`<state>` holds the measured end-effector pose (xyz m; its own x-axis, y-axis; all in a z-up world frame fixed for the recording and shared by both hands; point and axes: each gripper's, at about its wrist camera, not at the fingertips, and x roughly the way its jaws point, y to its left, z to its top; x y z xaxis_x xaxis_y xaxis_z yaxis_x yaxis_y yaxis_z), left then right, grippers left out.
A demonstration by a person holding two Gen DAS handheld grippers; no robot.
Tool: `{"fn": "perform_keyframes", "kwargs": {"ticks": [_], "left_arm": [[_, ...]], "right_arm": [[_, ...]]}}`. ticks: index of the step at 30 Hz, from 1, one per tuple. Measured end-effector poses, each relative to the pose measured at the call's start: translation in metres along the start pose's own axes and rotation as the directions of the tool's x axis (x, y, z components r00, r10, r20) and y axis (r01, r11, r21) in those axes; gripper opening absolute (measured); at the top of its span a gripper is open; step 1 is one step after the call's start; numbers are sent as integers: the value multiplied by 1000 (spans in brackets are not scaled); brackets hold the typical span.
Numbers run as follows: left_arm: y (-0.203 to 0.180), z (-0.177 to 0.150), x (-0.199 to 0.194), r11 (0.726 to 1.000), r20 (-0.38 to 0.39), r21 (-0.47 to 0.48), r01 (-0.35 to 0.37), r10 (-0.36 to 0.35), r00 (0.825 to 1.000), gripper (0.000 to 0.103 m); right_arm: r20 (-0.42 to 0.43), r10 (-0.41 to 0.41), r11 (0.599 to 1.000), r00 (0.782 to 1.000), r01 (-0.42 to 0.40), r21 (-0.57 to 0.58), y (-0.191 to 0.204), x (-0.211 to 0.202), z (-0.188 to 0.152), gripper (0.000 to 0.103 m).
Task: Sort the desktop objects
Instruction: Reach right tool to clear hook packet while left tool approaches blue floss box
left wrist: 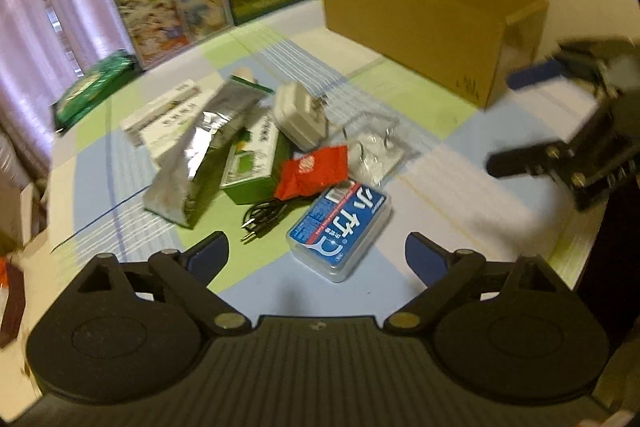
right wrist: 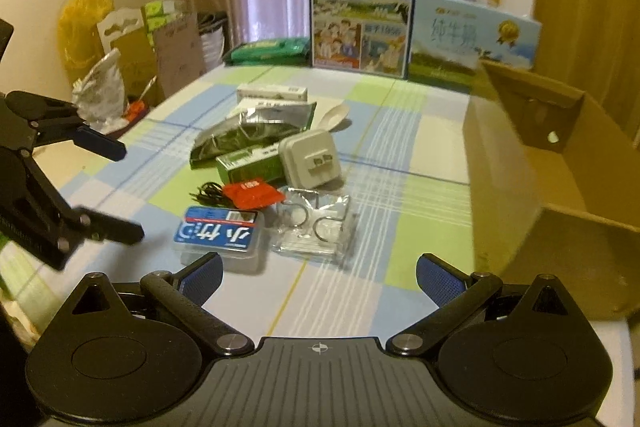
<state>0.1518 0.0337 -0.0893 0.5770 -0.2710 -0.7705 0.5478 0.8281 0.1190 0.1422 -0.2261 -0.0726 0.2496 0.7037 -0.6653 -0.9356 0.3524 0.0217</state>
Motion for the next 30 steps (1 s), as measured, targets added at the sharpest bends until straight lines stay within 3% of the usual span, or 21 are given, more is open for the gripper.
{"fn": "perform_keyframes", "kwargs": {"ticks": [8,10,11,19,24,30], "left_arm": [[5,-4,49,998,20,35,49,-50,999,88],[8,-4,60,999,0,11,49,-49,999,85],[9,-4,64,999,-16,1,49,-49,999,79],[11,-9,80,995,-45,22,93,-92,995,77],[17,-10,86,990,-42,-15,142,-143,989,65],[22,-16,72,998,-57,-19,58,-59,997,62]], "right_arm": [[-40,12,1000,999,-13,-26,-16,52,10,98],[-47,23,999,999,-24,-21,-18,60,11,97],[-51,26,999,998,-27,-19,-19,63,12,96],[-71,39,999,997,-38,22,-22,74,13,96],[-62,36,999,997,-36,4,-17,78,16,96],[-62,22,1000,998,-22,5,-15,88,19,96]]}}
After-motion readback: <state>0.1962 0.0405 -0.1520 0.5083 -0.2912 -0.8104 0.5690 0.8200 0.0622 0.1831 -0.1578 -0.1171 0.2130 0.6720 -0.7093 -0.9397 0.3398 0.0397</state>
